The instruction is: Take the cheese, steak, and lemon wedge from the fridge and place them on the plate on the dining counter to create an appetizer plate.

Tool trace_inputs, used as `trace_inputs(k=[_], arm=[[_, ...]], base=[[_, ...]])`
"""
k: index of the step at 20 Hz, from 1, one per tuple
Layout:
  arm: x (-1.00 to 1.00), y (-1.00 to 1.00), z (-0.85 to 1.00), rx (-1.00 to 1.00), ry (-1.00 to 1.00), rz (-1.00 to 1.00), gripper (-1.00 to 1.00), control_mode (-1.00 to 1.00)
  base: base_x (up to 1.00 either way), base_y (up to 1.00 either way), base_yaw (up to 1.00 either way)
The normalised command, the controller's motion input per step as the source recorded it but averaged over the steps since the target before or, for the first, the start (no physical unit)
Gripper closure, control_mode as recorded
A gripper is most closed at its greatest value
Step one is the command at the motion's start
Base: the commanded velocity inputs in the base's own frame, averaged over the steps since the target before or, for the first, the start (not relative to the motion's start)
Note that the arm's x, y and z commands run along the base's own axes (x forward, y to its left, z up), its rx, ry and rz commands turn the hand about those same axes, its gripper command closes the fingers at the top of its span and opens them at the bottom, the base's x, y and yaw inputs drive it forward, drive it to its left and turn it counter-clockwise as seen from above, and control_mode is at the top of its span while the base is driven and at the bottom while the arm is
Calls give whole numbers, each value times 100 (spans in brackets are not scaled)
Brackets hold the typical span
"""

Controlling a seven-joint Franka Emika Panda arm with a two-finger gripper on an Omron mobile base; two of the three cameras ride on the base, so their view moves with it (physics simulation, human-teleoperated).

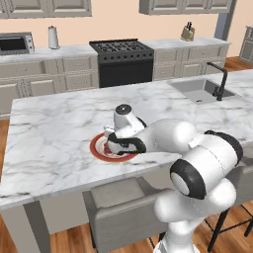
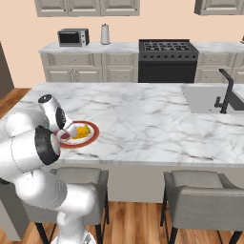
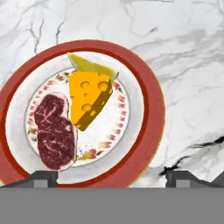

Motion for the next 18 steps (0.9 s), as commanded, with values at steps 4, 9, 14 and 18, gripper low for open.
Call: trace_inputs(k=[4, 9, 14, 18], arm=[[-100, -56, 100, 2, 0, 0, -100, -100], [-100, -59, 100, 4, -1, -1, -100, -100], [-100, -80, 98, 7, -4, -4, -100, -100], [-100, -76, 76, 9, -13, -5, -100, -100]], base=[[0, 0, 0], [0, 0, 0], [0, 0, 0], [0, 0, 0]])
